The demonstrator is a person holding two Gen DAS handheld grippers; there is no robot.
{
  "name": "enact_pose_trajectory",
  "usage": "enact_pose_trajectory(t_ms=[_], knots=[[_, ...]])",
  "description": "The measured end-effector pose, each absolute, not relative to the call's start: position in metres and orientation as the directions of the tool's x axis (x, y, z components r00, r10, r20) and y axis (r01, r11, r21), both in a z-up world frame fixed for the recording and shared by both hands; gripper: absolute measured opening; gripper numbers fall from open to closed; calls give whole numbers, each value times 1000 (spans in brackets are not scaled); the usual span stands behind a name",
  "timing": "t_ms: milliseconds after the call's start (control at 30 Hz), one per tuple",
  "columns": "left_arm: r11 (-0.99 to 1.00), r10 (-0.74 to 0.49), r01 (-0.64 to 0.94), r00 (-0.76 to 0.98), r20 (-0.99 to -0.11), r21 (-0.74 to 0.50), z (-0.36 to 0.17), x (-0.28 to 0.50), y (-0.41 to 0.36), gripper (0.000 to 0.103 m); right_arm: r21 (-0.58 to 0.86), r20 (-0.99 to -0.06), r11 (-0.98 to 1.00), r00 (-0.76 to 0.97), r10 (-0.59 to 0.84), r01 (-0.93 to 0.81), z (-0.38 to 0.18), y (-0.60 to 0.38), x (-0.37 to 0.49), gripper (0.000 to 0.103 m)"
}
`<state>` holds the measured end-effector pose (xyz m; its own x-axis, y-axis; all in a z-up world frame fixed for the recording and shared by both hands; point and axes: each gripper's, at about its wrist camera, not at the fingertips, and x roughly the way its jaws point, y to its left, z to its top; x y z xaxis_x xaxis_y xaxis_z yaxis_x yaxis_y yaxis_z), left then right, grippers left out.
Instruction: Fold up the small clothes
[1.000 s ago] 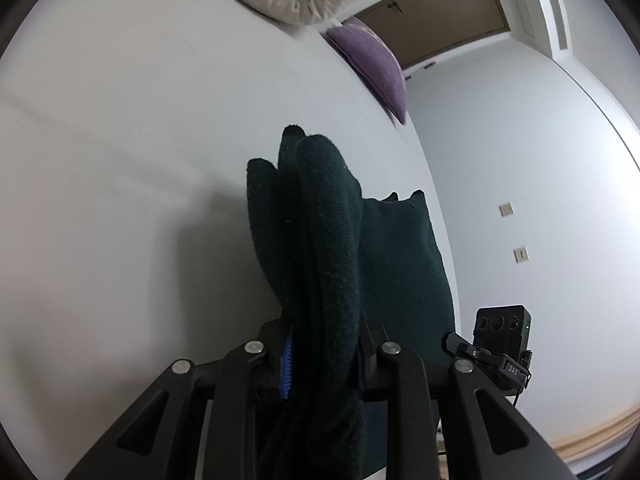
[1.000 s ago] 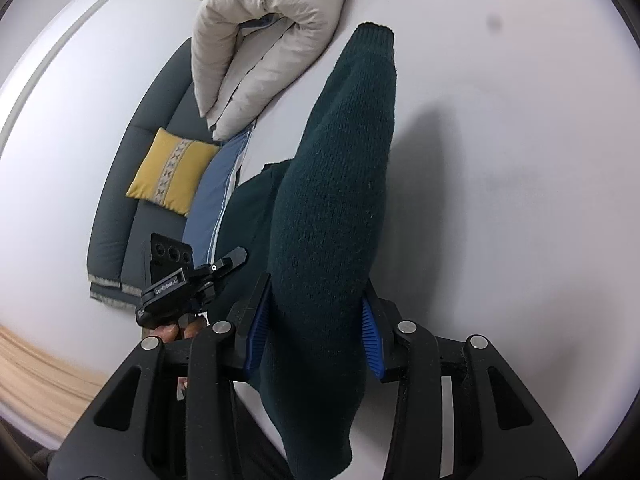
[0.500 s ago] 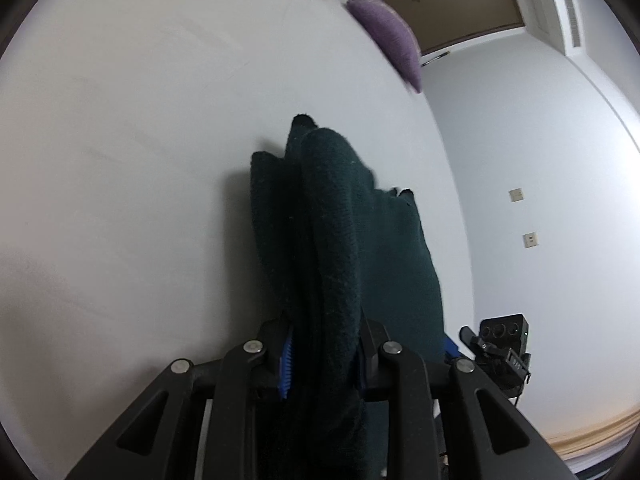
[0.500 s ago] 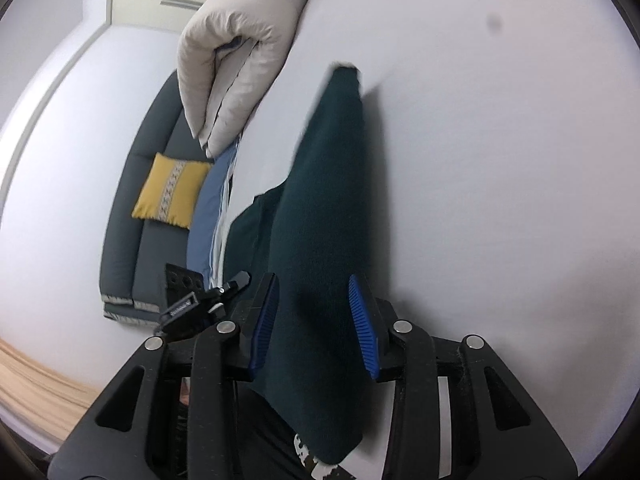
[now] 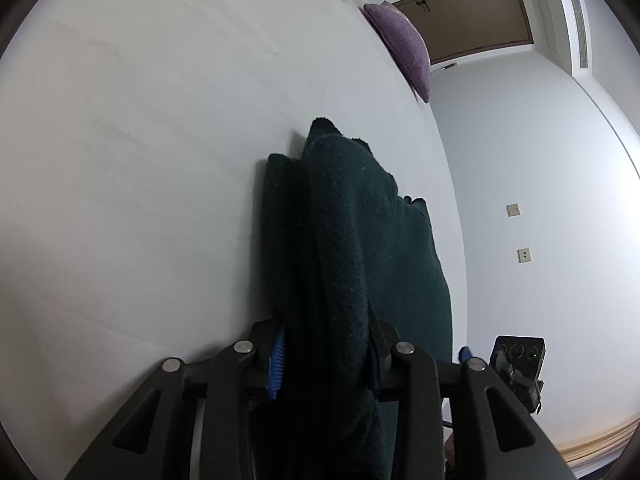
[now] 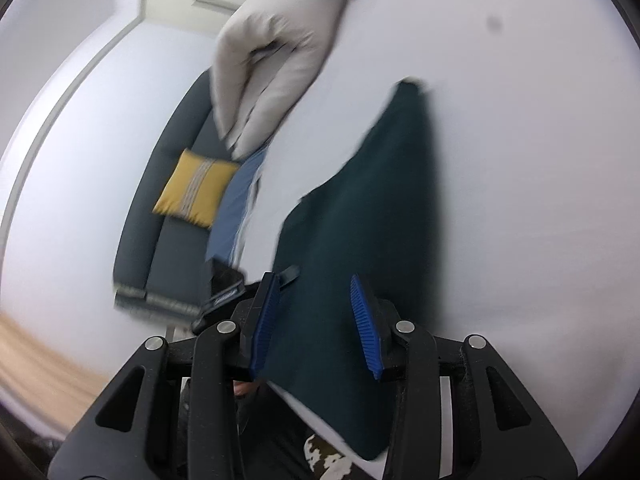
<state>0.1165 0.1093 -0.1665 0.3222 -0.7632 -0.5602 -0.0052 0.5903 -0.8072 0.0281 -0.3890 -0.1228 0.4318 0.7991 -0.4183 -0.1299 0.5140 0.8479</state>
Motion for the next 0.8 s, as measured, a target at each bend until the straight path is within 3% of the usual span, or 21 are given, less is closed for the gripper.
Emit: enact_pose_trajectory(t_ms=[100, 267, 467, 600, 700, 733, 800], knots=[[585, -765, -3, 330, -553, -811, -165, 114, 110, 37, 836, -452, 536, 404, 796, -121, -141, -367, 30, 36], [620, -734, 7, 358, -577, -784, -154, 106, 112, 40, 859, -401, 495, 433, 807, -128, -145, -374, 9, 37], [741, -614, 62, 466, -637, -669, -120, 71, 122, 44, 776, -508, 606, 394, 766, -177, -143, -374, -35, 42], [842, -493, 111, 558, -667, -528, -90, 39, 117, 52, 685, -585, 705, 438, 683, -184, -131, -379, -62, 44], [915, -376, 153, 660, -650, -373, -59, 12, 104, 70, 534, -650, 821, 523, 551, -203, -103, -369, -74, 47], [933, -335, 158, 705, -625, -323, -46, 1, 99, 81, 473, -657, 854, 559, 506, -217, -90, -364, -78, 47], [954, -282, 165, 779, -559, -251, -25, -18, 89, 96, 364, -652, 904, 632, 419, -224, -68, -351, -85, 56]])
